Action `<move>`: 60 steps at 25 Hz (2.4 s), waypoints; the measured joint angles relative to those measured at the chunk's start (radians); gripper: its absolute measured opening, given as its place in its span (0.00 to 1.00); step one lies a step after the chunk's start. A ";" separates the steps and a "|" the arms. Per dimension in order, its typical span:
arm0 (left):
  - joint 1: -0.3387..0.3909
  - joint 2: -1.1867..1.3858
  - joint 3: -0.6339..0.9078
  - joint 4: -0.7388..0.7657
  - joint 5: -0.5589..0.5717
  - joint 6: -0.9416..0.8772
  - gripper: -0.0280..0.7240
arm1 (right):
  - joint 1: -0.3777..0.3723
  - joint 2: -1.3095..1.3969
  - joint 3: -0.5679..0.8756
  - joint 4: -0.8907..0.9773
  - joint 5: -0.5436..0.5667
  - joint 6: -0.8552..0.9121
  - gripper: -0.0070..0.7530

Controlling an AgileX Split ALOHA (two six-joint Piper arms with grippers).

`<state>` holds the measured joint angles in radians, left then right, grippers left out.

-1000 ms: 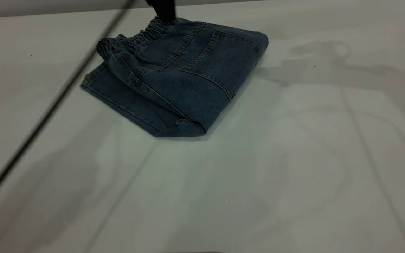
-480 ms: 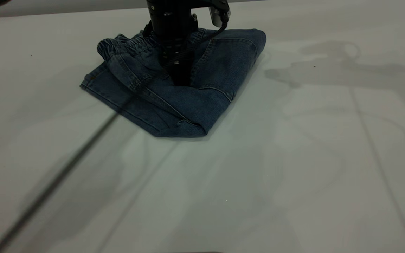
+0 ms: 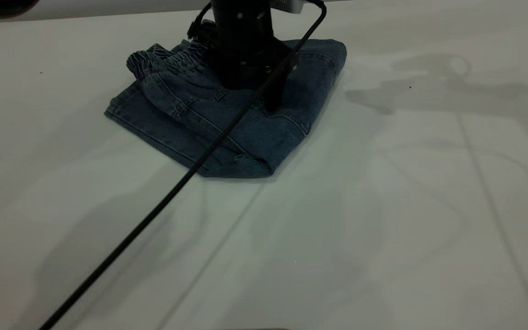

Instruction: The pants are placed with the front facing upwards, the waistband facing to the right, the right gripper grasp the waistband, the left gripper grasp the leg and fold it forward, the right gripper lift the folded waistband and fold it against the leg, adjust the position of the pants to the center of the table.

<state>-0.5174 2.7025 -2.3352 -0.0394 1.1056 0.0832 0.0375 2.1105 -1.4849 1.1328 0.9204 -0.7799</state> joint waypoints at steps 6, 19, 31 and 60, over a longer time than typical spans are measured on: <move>-0.002 0.000 0.000 -0.017 -0.044 -0.234 0.82 | 0.000 0.000 0.000 0.000 0.000 0.000 0.78; -0.002 -0.047 -0.128 -0.025 0.066 0.310 0.82 | 0.000 0.000 0.000 0.001 0.003 0.001 0.78; -0.002 0.018 -0.128 0.106 0.066 0.725 0.82 | -0.001 0.000 0.000 0.001 0.030 0.001 0.78; -0.010 0.003 -0.151 0.025 0.066 -0.015 0.82 | -0.020 0.000 -0.131 -0.031 0.247 0.079 0.78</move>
<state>-0.5275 2.7059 -2.4866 -0.0147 1.1721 0.0681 0.0170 2.1105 -1.6161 1.1021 1.1672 -0.7007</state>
